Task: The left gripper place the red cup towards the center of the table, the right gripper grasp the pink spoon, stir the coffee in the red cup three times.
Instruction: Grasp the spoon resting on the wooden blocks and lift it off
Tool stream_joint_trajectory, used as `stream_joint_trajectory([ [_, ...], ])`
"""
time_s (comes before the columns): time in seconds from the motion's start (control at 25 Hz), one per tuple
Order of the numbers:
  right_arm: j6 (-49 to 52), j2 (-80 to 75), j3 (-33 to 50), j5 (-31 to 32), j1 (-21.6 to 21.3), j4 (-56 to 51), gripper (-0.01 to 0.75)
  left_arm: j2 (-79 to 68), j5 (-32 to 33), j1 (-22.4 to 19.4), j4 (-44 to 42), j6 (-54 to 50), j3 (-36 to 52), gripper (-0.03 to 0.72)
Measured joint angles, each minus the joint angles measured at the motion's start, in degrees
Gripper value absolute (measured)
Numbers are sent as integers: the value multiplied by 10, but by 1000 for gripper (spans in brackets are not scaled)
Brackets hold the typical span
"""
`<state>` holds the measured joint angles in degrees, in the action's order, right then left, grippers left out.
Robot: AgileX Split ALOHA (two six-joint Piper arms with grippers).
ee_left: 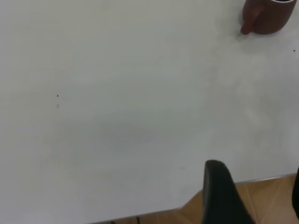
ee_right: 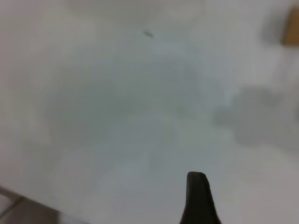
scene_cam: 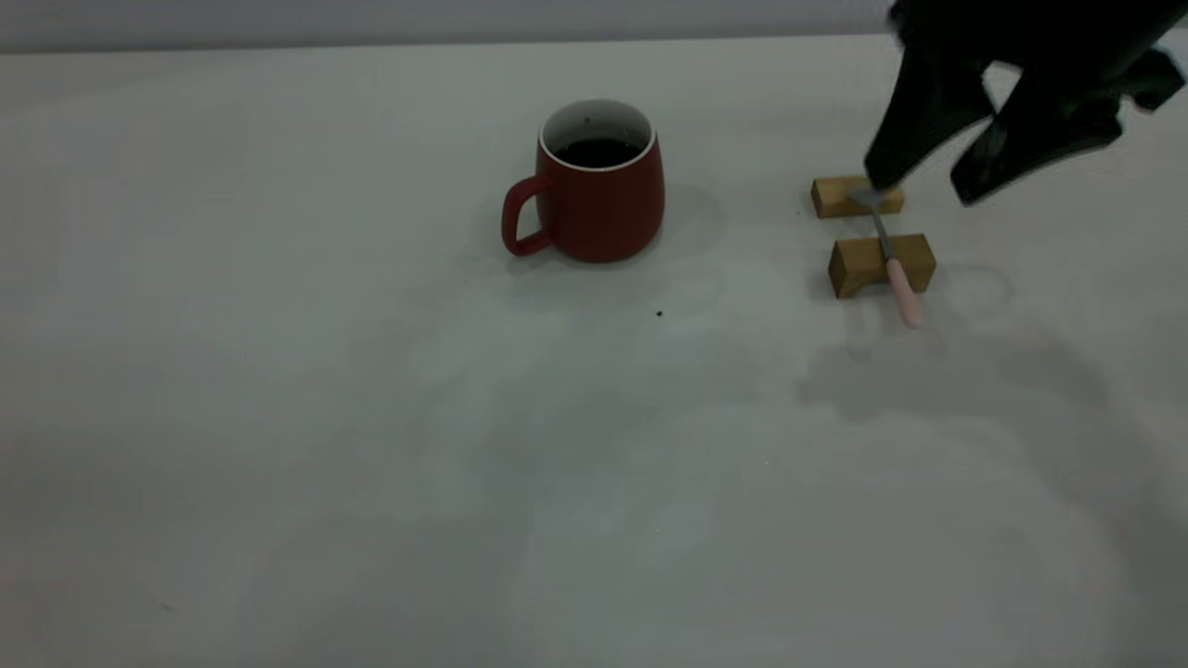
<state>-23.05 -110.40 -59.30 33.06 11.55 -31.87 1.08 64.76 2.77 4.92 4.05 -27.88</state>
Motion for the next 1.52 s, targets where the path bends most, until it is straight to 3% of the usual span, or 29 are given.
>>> stream_joint_trajectory([
  [0.16, 120, -57, -61, 24, 5, 87, 580, 0, 0, 0, 0, 0, 0, 443],
  [0.36, 168, -121, -111, 30, 5, 133, 580, 0, 0, 0, 0, 0, 0, 443],
  [0.8, 174, -203, -174, 28, 5, 137, 580, 0, 0, 0, 0, 0, 0, 443],
  [1.36, 150, -266, -180, -12, 5, 124, 580, 0, 0, 0, 0, 0, 0, 443],
  [1.52, 149, -266, -181, -6, 5, 125, 503, 0, 0, 0, 0, 0, 0, 443],
])
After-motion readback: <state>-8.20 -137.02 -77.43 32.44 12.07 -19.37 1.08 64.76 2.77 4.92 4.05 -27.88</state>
